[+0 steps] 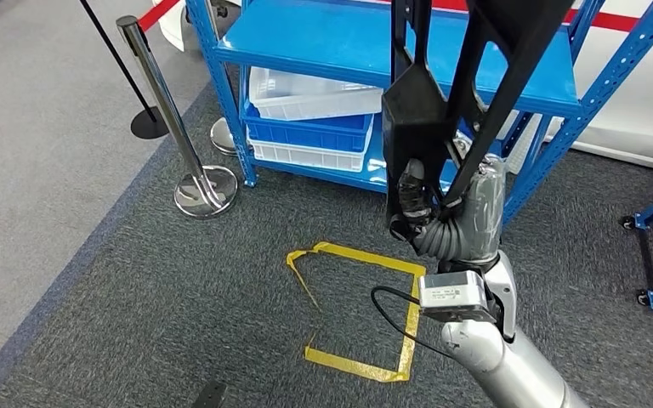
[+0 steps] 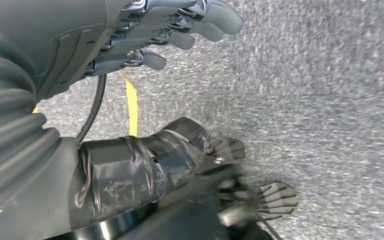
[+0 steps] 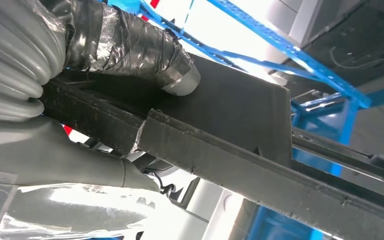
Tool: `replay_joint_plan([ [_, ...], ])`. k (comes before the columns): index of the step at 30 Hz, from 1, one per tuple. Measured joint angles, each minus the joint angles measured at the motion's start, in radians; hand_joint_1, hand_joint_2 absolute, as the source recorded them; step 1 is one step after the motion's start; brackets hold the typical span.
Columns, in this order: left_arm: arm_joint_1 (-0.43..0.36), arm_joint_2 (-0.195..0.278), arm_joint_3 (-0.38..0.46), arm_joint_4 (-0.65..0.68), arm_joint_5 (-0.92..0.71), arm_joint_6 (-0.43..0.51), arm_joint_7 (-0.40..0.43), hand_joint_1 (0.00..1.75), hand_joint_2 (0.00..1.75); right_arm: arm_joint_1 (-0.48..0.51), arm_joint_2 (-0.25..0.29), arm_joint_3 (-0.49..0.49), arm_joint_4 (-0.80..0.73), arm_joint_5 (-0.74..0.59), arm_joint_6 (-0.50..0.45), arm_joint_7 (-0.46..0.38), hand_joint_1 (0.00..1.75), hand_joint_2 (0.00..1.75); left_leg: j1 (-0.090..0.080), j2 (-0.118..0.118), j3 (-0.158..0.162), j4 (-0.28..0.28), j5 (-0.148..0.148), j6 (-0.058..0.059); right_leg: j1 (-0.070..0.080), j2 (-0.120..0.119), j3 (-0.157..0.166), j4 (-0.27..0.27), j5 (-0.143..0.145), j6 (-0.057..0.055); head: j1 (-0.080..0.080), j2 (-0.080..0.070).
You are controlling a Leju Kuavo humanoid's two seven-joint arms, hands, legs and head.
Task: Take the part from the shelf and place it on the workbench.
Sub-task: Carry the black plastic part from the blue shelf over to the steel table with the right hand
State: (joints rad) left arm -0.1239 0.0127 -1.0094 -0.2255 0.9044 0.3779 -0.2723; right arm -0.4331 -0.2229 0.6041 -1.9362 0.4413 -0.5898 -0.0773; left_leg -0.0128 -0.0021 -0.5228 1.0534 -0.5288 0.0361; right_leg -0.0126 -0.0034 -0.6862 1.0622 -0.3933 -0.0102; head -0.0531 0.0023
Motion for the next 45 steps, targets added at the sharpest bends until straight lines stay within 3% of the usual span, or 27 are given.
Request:
replay_joint_plan([
  [1, -0.001, 0.001, 0.0, 0.0, 0.0, 0.0, 0.0, 0.0, 1.75, -0.001, 0.0, 0.0, 0.0, 0.0, 0.0, -0.001, 1.75, 1.75, -0.004, -0.001, 0.016, -0.035, -0.005, 0.002, -0.002, -0.001, -0.001, -0.008, 0.012, 0.006, -0.001, 0.0],
  [3, 0.0, 0.0, 0.0, 0.0, 0.0, 0.0, -0.001, 0.0, 1.75, -0.002, 0.0, 0.0, 0.0, -0.001, 0.0, -0.003, 1.75, 1.75, -0.004, 0.001, 0.016, -0.066, 0.018, 0.003, -0.006, 0.0, -0.001, -0.027, 0.029, 0.017, -0.001, 0.0],
  [4, 0.001, -0.001, 0.0, 0.0, 0.0, 0.0, 0.0, 0.0, 1.75, -0.002, 0.0, 0.0, 0.001, -0.003, 0.002, -0.004, 1.75, 1.75, -0.001, 0.002, 0.015, -0.08, 0.031, 0.006, -0.006, 0.001, -0.006, -0.022, 0.019, 0.022, -0.001, 0.0],
  [6, 0.003, -0.002, 0.0, 0.0, 0.0, 0.002, 0.003, 0.0, 1.75, -0.005, 0.0, 0.0, 0.001, -0.011, 0.009, -0.006, 1.75, 1.75, 0.004, 0.004, 0.007, -0.095, 0.053, 0.011, -0.006, 0.002, -0.034, 0.052, -0.047, 0.029, 0.001, 0.0],
  [8, 0.003, -0.003, 0.0, 0.0, 0.0, 0.004, 0.007, 0.0, 1.75, -0.006, 0.0, 0.0, 0.002, -0.02, 0.018, -0.008, 1.75, 1.75, 0.004, -0.001, -0.013, -0.09, 0.066, 0.015, -0.007, 0.002, -0.07, 0.18, -0.124, 0.034, 0.002, 0.0],
  [9, 0.003, -0.003, 0.0, 0.0, 0.0, 0.004, 0.009, 0.0, 1.75, -0.006, 0.0, 0.0, 0.003, -0.024, 0.021, -0.009, 1.75, 1.75, 0.005, -0.005, -0.023, -0.084, 0.069, 0.014, -0.008, 0.002, -0.073, 0.219, -0.139, 0.036, 0.002, 0.0],
  [10, 0.004, -0.004, 0.0, 0.0, 0.0, 0.005, 0.011, 0.0, 1.75, -0.006, 0.0, 0.0, 0.004, -0.029, 0.025, -0.012, 1.75, 1.75, 0.006, -0.011, -0.034, -0.077, 0.072, 0.012, -0.009, 0.002, -0.058, 0.221, -0.136, 0.039, 0.002, 0.0],
  [12, 0.005, -0.006, 0.0, 0.0, -0.001, 0.006, 0.014, 0.0, 1.75, -0.008, 0.0, 0.0, 0.004, -0.044, 0.033, -0.021, 1.75, 1.75, 0.01, -0.028, -0.053, -0.056, 0.073, 0.008, -0.014, 0.013, 0.017, 0.127, -0.099, 0.042, 0.002, 0.0],
  [13, 0.005, -0.007, 0.0, 0.0, -0.001, 0.007, 0.014, 0.0, 1.75, -0.009, 0.0, 0.0, 0.004, -0.055, 0.037, -0.027, 1.75, 1.75, 0.01, -0.036, -0.064, -0.044, 0.071, 0.004, -0.016, 0.03, 0.055, 0.071, -0.087, 0.042, 0.002, 0.0],
  [14, 0.004, -0.008, 0.0, 0.0, -0.001, 0.008, 0.015, 0.0, 1.75, -0.01, 0.0, 0.0, 0.003, -0.068, 0.042, -0.034, 1.75, 1.75, 0.01, -0.044, -0.077, -0.029, 0.07, 0.0, -0.018, 0.046, 0.078, 0.029, -0.084, 0.041, 0.001, 0.0],
  [16, 0.003, -0.008, 0.0, 0.0, 0.0, 0.011, 0.016, 0.0, 1.75, -0.009, 0.0, 0.0, 0.002, -0.099, 0.052, -0.048, 1.75, 1.75, 0.011, -0.059, -0.097, -0.012, 0.072, -0.01, -0.016, 0.061, 0.089, 0.004, -0.092, 0.036, 0.001, 0.0],
  [18, 0.005, -0.007, 0.0, 0.0, 0.002, 0.014, 0.016, 0.0, 1.75, -0.007, -0.001, 0.0, 0.002, -0.126, 0.06, -0.062, 1.75, 1.75, 0.014, -0.072, -0.104, -0.011, 0.078, -0.019, -0.016, 0.045, 0.087, -0.001, -0.088, 0.026, 0.002, 0.0],
  [20, 0.009, -0.007, 0.0, 0.001, 0.003, 0.016, 0.016, 0.0, 1.75, -0.007, 0.0, 0.0, 0.001, -0.142, 0.065, -0.072, 1.75, 1.75, 0.012, -0.06, -0.121, 0.016, 0.059, -0.03, -0.022, 0.025, 0.09, -0.01, -0.082, 0.014, -0.005, 0.0],
  [23, 0.009, -0.01, 0.0, 0.001, 0.003, 0.017, 0.017, 0.0, 1.75, -0.007, 0.0, 0.0, 0.0, -0.15, 0.067, -0.077, 1.75, 1.75, 0.022, -0.021, -0.192, 0.174, -0.022, -0.05, -0.022, -0.009, 0.091, -0.013, -0.078, 0.006, -0.019, 0.0],
  [25, 0.009, -0.01, 0.0, 0.001, 0.003, 0.017, 0.017, 0.0, 1.75, -0.006, 0.0, 0.0, 0.0, -0.152, 0.067, -0.077, 1.75, 1.75, 0.027, -0.009, -0.215, 0.23, -0.03, -0.056, -0.021, -0.03, 0.091, -0.012, -0.079, 0.006, -0.02, 0.0],
  [26, 0.009, -0.01, 0.0, 0.001, 0.003, 0.017, 0.017, 0.0, 1.75, -0.006, 0.0, 0.0, 0.0, -0.152, 0.067, -0.077, 1.75, 1.75, 0.028, -0.003, -0.201, 0.206, -0.008, -0.056, -0.021, -0.04, 0.091, -0.012, -0.079, 0.007, -0.02, 0.0],
  [29, 0.007, -0.01, 0.0, 0.001, 0.003, 0.017, 0.017, 0.0, 1.75, -0.007, 0.0, 0.0, -0.001, -0.156, 0.067, -0.078, 1.75, 1.75, 0.021, 0.039, -0.108, 0.027, 0.07, -0.047, -0.018, -0.065, 0.095, -0.013, -0.082, 0.013, -0.019, 0.0],
  [31, 0.004, -0.01, 0.0, 0.001, 0.002, 0.016, 0.017, 0.0, 1.75, -0.007, 0.0, 0.0, -0.003, -0.163, 0.068, -0.08, 1.75, 1.75, 0.01, 0.056, -0.089, -0.021, 0.075, -0.037, -0.014, -0.082, 0.096, -0.017, -0.079, 0.022, -0.018, 0.0],
  [33, 0.005, -0.011, 0.0, 0.001, 0.0, 0.016, 0.018, 0.0, 1.75, -0.005, 0.0, 0.0, -0.004, -0.17, 0.068, -0.081, 1.75, 1.75, 0.009, 0.038, -0.091, -0.029, 0.08, -0.024, -0.011, -0.097, 0.099, -0.02, -0.08, 0.033, -0.017, 0.0],
  [35, 0.009, -0.012, 0.0, 0.001, -0.003, 0.015, 0.019, 0.0, 1.75, 0.001, -0.001, 0.0, -0.006, -0.173, 0.068, -0.083, 1.75, 1.75, 0.012, 0.02, -0.087, -0.042, 0.089, -0.011, -0.013, -0.071, 0.09, 0.006, -0.106, 0.039, -0.016, 0.0],
  [37, 0.009, -0.012, 0.0, 0.001, -0.009, 0.013, 0.02, 0.0, 1.75, 0.016, -0.001, 0.0, -0.011, -0.173, 0.066, -0.085, 1.75, 1.75, 0.012, 0.001, -0.086, -0.048, 0.096, 0.001, -0.013, -0.02, 0.043, 0.118, -0.17, 0.036, -0.012, 0.0],
  [38, 0.008, -0.012, 0.0, 0.001, -0.013, 0.011, 0.021, 0.0, 1.75, 0.026, -0.001, 0.0, -0.014, -0.173, 0.065, -0.086, 1.75, 1.75, 0.01, -0.01, -0.086, -0.047, 0.097, 0.005, -0.01, -0.006, 0.012, 0.187, -0.199, 0.034, -0.01, 0.0],
  [39, 0.007, -0.012, -0.001, 0.001, -0.018, 0.008, 0.023, 0.0, 1.75, 0.038, -0.002, 0.0, -0.015, -0.172, 0.064, -0.086, 1.75, 1.75, 0.008, -0.022, -0.087, -0.046, 0.098, 0.007, -0.007, 0.0, -0.013, 0.241, -0.216, 0.032, -0.009, 0.0],
  [40, 0.007, -0.012, -0.001, 0.001, -0.022, 0.006, 0.026, 0.0, 1.75, 0.051, -0.002, 0.0, -0.018, -0.17, 0.061, -0.086, 1.75, 1.75, 0.007, -0.034, -0.087, -0.044, 0.098, 0.008, -0.005, 0.002, -0.022, 0.262, -0.212, 0.031, -0.009, 0.0],
  [42, 0.008, -0.012, -0.005, 0.001, -0.035, 0.001, 0.036, 0.0, 1.75, 0.077, -0.006, -0.002, -0.029, -0.157, 0.051, -0.08, 1.75, 1.75, 0.006, -0.061, -0.089, -0.035, 0.096, 0.007, -0.004, 0.01, 0.013, 0.189, -0.155, 0.027, -0.009, 0.0],
  [44, 0.007, -0.013, -0.016, 0.001, -0.054, -0.006, 0.05, 0.0, 1.75, 0.105, -0.011, -0.008, -0.055, -0.124, 0.037, -0.061, 1.75, 1.75, 0.005, -0.086, -0.096, -0.02, 0.092, 0.003, -0.008, 0.048, 0.073, 0.061, -0.103, 0.022, -0.009, 0.0],
  [45, 0.006, -0.012, -0.023, 0.001, -0.064, -0.01, 0.056, 0.0, 1.75, 0.119, -0.013, -0.012, -0.071, -0.103, 0.031, -0.048, 1.75, 1.75, 0.005, -0.096, -0.103, -0.013, 0.091, 0.0, -0.01, 0.065, 0.09, 0.023, -0.095, 0.021, -0.009, 0.0],
])
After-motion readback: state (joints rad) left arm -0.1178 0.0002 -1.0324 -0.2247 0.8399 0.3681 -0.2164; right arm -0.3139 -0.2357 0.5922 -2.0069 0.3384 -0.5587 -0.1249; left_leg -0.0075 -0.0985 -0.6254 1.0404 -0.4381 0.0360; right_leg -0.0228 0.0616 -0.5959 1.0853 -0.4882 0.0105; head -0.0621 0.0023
